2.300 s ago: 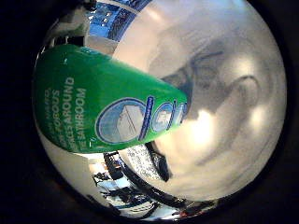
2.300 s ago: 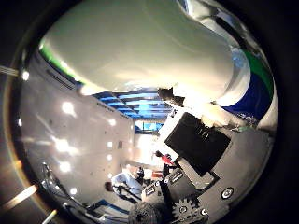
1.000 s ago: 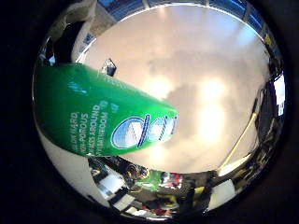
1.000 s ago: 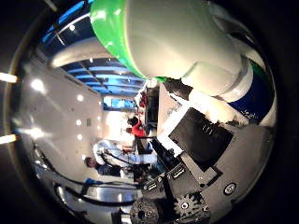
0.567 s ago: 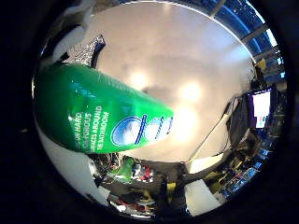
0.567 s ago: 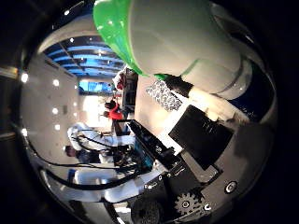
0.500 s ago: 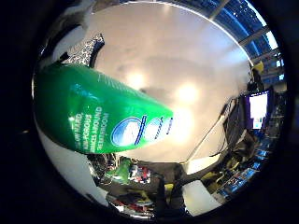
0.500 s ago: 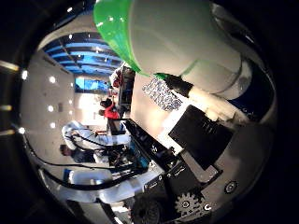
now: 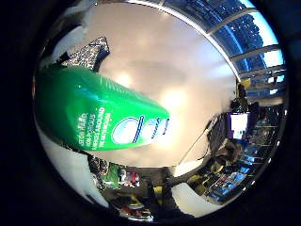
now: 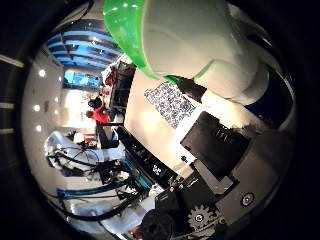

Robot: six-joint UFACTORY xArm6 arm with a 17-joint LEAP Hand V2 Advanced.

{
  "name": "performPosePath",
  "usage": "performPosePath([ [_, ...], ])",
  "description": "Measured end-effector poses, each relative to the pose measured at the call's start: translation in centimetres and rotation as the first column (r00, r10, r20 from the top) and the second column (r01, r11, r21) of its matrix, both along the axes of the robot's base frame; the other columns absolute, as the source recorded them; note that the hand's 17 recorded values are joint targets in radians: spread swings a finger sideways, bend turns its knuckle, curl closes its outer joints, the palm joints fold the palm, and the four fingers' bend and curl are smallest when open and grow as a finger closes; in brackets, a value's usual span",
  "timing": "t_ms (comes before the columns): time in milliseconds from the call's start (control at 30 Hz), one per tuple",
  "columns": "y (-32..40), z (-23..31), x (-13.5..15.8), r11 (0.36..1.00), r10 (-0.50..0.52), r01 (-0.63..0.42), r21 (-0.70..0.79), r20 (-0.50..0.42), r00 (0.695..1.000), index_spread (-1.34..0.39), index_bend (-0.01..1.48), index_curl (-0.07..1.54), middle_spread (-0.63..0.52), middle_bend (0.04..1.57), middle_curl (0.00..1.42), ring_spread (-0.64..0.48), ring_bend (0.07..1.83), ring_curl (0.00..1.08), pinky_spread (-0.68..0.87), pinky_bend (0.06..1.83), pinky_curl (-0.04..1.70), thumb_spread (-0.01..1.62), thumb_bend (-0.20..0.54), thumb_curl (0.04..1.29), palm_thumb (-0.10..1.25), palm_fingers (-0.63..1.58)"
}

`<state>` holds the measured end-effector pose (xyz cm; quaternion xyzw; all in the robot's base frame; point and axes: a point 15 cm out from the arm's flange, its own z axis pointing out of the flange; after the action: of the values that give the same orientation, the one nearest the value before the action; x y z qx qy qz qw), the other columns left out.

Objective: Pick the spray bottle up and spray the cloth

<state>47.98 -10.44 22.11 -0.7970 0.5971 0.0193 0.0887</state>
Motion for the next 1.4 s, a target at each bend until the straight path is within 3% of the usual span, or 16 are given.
performPosePath([
  [267, 4.4, -5.4, -0.9, 0.998, 0.033, -0.035, -0.054, -0.035, 0.999, -0.35, 0.93, 1.17, -0.16, 1.33, 0.92, -0.25, 1.33, 0.94, -0.09, 1.02, 1.61, 1.04, -0.012, 0.59, 1.14, 1.07],
  [833, 7.6, -2.3, -0.4, 0.993, 0.080, -0.079, -0.089, 0.007, 0.997, -0.35, 0.93, 1.17, -0.16, 1.33, 0.92, -0.25, 1.32, 0.95, -0.09, 1.03, 1.61, 1.05, -0.013, 0.59, 1.12, 1.07],
  [1067, 9.8, 0.5, -1.9, 0.995, 0.083, -0.084, -0.058, -0.019, 0.996, -0.35, 0.93, 1.17, -0.16, 1.33, 0.91, -0.25, 1.32, 0.95, -0.08, 1.03, 1.61, 1.05, -0.013, 0.59, 1.12, 1.07],
  [1167, 12.7, 4.2, -0.9, 0.995, 0.096, -0.094, -0.034, 0.036, 0.995, -0.35, 0.93, 1.17, -0.16, 1.33, 0.91, -0.25, 1.32, 0.95, -0.08, 1.03, 1.61, 1.05, -0.013, 0.59, 1.12, 1.07],
  [1400, 21.9, 9.5, -1.2, 0.979, 0.116, -0.125, 0.160, 0.063, 0.991, -0.35, 0.93, 1.17, -0.16, 1.33, 0.91, -0.25, 1.32, 0.95, -0.08, 1.03, 1.61, 1.05, -0.013, 0.59, 1.12, 1.07],
])
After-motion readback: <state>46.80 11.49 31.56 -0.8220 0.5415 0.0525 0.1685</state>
